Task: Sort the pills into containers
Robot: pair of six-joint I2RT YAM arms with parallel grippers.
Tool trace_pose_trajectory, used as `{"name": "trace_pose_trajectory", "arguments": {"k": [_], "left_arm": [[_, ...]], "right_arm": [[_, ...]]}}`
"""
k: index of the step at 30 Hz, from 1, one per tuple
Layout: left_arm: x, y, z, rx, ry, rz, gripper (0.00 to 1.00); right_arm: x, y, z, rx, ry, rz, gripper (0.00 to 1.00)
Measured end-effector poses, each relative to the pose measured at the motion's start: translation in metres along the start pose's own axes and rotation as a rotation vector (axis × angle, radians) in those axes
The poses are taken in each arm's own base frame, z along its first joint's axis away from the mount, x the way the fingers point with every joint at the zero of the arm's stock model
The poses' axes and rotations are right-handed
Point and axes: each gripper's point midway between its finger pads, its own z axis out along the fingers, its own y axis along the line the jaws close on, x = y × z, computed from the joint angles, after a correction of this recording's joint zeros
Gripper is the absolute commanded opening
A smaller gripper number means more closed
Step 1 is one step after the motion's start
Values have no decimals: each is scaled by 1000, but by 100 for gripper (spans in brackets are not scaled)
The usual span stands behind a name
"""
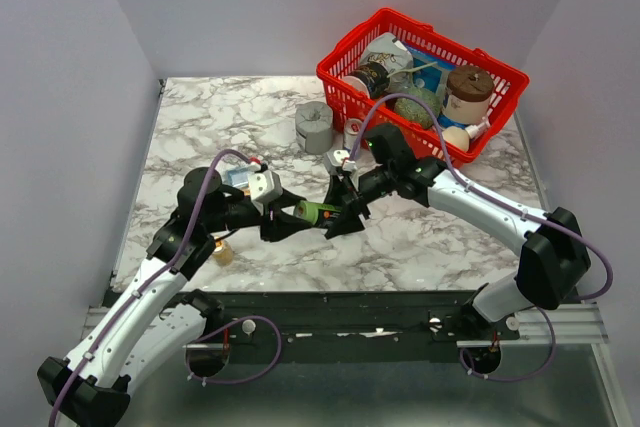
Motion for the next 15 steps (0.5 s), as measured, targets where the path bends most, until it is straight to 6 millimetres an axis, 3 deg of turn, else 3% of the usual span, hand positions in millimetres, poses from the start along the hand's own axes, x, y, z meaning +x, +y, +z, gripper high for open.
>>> {"name": "trace_pose_trajectory", "arguments": {"k": [4,7,14,15], "left_arm": [[-1,10,-1,-98,3,-162,0],[-1,21,-4,-224,-6,-392,0],[4,52,-3,-539,-76,-1144,0],[3,58,-1,-580,-68,-1219,6]], "right_arm": [[0,-7,0,36,10,-4,11],[-3,-20,-1,103,16,-12,11],[-2,-46,-7,263,46,19,10],[-2,-49,-8,280,49,20,10]]}}
